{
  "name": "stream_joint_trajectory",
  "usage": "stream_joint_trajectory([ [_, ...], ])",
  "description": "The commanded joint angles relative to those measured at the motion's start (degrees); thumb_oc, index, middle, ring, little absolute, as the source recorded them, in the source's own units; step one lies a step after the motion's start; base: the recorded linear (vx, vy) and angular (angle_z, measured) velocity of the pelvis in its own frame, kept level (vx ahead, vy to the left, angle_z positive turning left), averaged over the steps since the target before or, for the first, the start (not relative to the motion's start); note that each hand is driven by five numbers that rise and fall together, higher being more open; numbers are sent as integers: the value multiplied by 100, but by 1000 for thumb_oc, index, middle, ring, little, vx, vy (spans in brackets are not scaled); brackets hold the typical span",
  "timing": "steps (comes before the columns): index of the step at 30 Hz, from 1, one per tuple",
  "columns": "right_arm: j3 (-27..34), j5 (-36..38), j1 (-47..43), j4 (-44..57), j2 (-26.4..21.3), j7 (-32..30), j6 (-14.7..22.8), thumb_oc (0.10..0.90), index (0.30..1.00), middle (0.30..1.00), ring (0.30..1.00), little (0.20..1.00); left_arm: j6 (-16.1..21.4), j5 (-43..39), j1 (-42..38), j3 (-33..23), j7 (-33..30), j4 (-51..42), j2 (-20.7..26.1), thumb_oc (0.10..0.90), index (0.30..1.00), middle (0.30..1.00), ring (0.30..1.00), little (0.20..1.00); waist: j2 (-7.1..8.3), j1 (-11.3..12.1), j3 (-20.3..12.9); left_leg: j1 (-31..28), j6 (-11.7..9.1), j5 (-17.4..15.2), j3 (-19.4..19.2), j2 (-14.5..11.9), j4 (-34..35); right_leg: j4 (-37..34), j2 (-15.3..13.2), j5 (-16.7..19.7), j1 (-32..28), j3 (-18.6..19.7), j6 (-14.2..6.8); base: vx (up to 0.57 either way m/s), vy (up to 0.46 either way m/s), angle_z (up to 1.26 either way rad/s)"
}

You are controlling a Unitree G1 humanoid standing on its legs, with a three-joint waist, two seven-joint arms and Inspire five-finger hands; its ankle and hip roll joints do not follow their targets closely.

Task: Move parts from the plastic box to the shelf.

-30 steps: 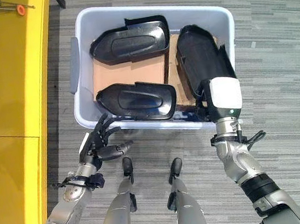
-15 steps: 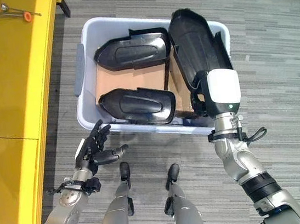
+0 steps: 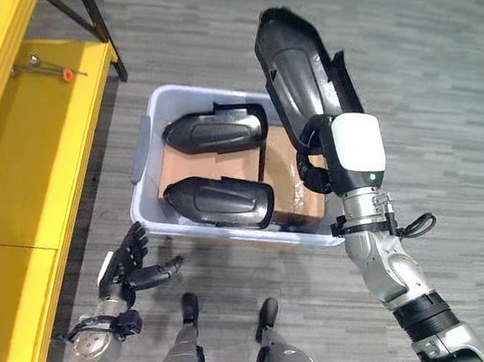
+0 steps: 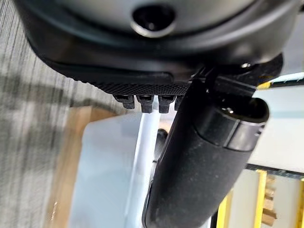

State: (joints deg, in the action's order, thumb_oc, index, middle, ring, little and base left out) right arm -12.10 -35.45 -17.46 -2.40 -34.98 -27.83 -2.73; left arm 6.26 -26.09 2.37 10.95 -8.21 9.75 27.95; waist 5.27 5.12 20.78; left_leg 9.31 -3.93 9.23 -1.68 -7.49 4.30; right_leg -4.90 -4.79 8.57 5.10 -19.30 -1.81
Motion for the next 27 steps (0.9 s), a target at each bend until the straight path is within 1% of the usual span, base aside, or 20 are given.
stream_joint_trajectory([
  [1,138,81,-273,373,-176,-298,384,400,300,300,300,300,383,227,77,161,51,-85,68,900,1000,1000,1000,1000,-101,153,-1159,-378,-163,-321,110,-605,70,437,-418,-647,-167,6,-639,38,-94,-5],
  [2,50,118,-331,375,-149,-226,445,400,300,300,300,300,374,218,214,68,59,-81,49,900,1000,1000,1000,1000,-125,176,-1254,-445,-206,-303,121,-700,70,464,-332,-741,-246,-11,-602,25,-100,-3],
  [5,-170,199,-532,311,-107,-106,542,400,300,300,300,300,377,200,389,-23,53,-61,7,900,1000,1000,1000,1000,-160,240,-1353,-523,-262,-228,130,-851,70,515,-158,-920,-350,12,-509,24,-119,-3],
  [10,-612,330,-1082,168,1,-29,678,400,300,300,300,300,398,152,551,-153,9,-85,-89,900,1000,1000,1000,1000,-257,390,-1400,-502,-385,37,274,-1079,70,545,121,-1084,-400,-8,-336,-16,-117,-1],
  [13,-798,385,-1338,98,65,-32,710,400,300,300,300,300,415,131,574,-152,-40,-67,-156,900,1000,1000,1000,1000,-314,500,-1377,-309,-471,272,430,-1088,70,534,193,-1100,-364,-111,-274,-66,-65,0],
  [15,-819,408,-1388,110,51,-52,710,400,300,300,300,300,447,117,503,-109,-87,-41,-202,900,1000,1000,1000,1000,-368,558,-1324,-99,-552,452,604,-984,70,532,171,-1103,-342,-282,-259,-76,-9,35],
  [16,-789,413,-1375,124,17,-79,707,400,300,300,300,300,457,117,442,-69,-107,-25,-221,900,1000,1000,1000,1000,-382,557,-1307,49,-579,528,656,-923,70,545,126,-1091,-317,-420,-265,-70,13,64],
  [17,-780,413,-1377,123,9,-80,708,400,300,300,300,300,458,118,429,-60,-109,-23,-223,900,1000,1000,1000,1000,-386,524,-1322,108,-569,570,704,-904,70,539,116,-1065,-291,-464,-266,-93,45,64],
  [18,-641,384,-1275,134,-137,-149,640,400,300,300,300,300,447,111,279,8,-157,26,-305,900,1000,1000,1000,1000,-388,361,-1304,278,-484,564,-7,-962,70,575,-56,-1098,-276,-863,-254,-55,71,123],
  [19,-552,368,-1159,114,-204,-188,553,400,300,300,300,300,434,135,142,39,-195,95,-364,900,1000,1000,1000,1000,-378,149,-1313,93,-460,485,-902,-1165,55,556,-187,-1102,-336,-1079,-306,-37,68,167],
  [20,-551,368,-1158,120,-209,-188,549,400,300,300,300,300,435,138,132,42,-198,104,-370,900,1000,1000,1000,1000,-374,165,-1296,64,-455,474,-928,-1158,56,552,-196,-1098,-351,-1063,-314,-19,61,207],
  [21,-499,391,-1065,138,-224,-212,514,400,300,300,300,300,438,126,73,43,-204,138,-383,900,1000,1000,1000,1000,-359,122,-1292,-109,-440,407,-1269,-1225,0,554,-270,-1057,-368,-1173,-311,-43,59,149],
  [22,-456,374,-970,163,-244,-227,491,400,300,300,300,300,445,128,32,41,-192,139,-388,900,1000,1000,1000,1000,-345,118,-1278,-210,-436,306,-1345,-1255,-201,555,-329,-1032,-380,-1224,-288,-39,79,79],
  [23,-361,355,-806,218,-268,-209,483,400,300,300,300,300,442,134,19,37,-169,151,-387,900,1000,1000,1000,1000,-335,142,-1269,-230,-429,86,-1218,-1232,-475,552,-394,-1018,-447,-1281,-300,4,111,27],
  [24,-268,361,-646,272,-260,-157,486,400,300,300,300,300,439,146,15,31,-164,125,-386,900,1000,1000,1000,1000,-349,143,-1282,-264,-407,-116,-1136,-1189,-547,595,-481,-1027,-505,-1361,-322,49,195,26],
  [25,-152,392,-522,317,-283,-169,485,400,300,300,300,300,427,175,8,44,-155,104,-391,900,1000,1000,1000,1000,-399,109,-1303,-286,-373,-51,-1160,-1112,-374,638,-576,-978,-573,-1474,-388,66,254,47],
  [26,-55,355,-393,365,-296,-148,449,400,300,300,300,300,402,192,22,39,-133,97,-406,900,1000,1000,1000,1000,-421,75,-1324,-329,-334,-85,-1192,-1010,-271,709,-663,-959,-602,-1534,-419,131,481,127],
  [27,92,323,-124,364,-243,-48,407,400,300,300,300,300,379,283,91,5,-81,91,-412,900,1000,1000,1000,1000,-423,96,-1392,-476,-187,-302,-1148,-727,-177,852,-959,-841,-747,-1673,-561,106,382,127],
])
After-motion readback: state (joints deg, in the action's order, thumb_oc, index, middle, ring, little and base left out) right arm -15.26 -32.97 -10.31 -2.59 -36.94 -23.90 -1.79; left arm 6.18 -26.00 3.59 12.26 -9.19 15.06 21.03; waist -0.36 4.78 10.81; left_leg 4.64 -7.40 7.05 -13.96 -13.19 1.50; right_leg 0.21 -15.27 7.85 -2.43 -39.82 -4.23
